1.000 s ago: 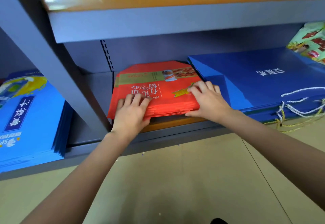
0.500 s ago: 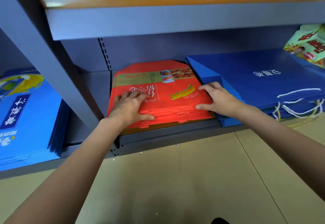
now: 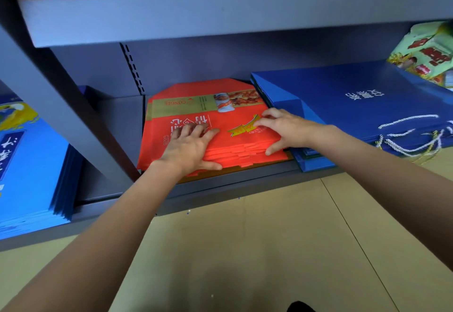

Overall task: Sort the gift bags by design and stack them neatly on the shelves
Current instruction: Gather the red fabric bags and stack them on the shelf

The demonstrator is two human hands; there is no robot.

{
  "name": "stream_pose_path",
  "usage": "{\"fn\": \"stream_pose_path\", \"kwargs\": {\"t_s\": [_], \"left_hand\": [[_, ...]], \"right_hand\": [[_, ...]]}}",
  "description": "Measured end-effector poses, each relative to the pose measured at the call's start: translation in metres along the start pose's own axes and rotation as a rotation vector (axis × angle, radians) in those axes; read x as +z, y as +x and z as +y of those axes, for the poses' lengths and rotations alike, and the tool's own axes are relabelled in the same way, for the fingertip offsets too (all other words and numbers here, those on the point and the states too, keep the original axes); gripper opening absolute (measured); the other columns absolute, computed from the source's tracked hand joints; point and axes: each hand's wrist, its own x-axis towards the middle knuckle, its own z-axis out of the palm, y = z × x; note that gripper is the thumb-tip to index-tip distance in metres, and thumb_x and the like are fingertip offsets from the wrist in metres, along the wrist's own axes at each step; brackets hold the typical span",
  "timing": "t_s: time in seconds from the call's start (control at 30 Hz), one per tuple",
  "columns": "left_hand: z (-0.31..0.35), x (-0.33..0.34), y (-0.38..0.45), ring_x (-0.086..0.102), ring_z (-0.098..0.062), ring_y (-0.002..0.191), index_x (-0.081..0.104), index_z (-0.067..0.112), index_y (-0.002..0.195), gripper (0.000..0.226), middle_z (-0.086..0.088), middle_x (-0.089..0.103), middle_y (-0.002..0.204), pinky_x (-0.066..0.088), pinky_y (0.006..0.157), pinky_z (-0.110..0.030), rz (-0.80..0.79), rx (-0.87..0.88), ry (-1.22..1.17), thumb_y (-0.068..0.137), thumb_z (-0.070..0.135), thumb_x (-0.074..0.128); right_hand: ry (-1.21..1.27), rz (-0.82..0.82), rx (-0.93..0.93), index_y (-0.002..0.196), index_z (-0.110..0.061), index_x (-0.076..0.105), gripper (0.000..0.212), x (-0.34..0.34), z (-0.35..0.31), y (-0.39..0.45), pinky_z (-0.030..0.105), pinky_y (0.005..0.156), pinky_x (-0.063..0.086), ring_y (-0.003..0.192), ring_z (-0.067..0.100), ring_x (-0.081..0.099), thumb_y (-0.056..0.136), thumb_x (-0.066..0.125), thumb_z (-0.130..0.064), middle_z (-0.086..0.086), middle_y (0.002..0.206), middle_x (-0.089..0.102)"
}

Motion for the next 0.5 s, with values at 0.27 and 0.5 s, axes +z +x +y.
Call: {"fn": "stream_pose_path", "kwargs": {"t_s": [0.27, 0.5], "left_hand": [[-0.009, 0.003, -0.003, 0.011, -0.026, 0.141, 0.010, 0.034, 0.148, 0.094, 0.002, 0.012, 0.155, 0.013, 0.114, -0.047, -0.019, 0.011, -0.080, 0.074, 0.066, 0.058], [-0.010, -0.008, -0.001, 0.011, -0.025, 0.142, 0.010, 0.036, 0.147, 0.085, 0.004, 0.012, 0.156, 0.011, 0.114, -0.048, -0.065, -0.009, -0.059, 0.082, 0.049, 0.063]], "right_hand": [[0.049, 0.041, -0.055, 0.142, -0.030, 0.033, 0.072, 0.005, 0.005, -0.009, 0.035, 0.106, 0.029, 0.132, 0.021, 0.026, 0.081, 0.068, -0.039, 0.001, 0.144, 0.029], [-0.140, 0.069, -0.019, 0.143, -0.030, 0.031, 0.074, 0.000, 0.003, -0.006, 0.039, 0.110, 0.020, 0.129, 0.026, 0.030, 0.080, 0.067, -0.046, 0.003, 0.145, 0.028]]}}
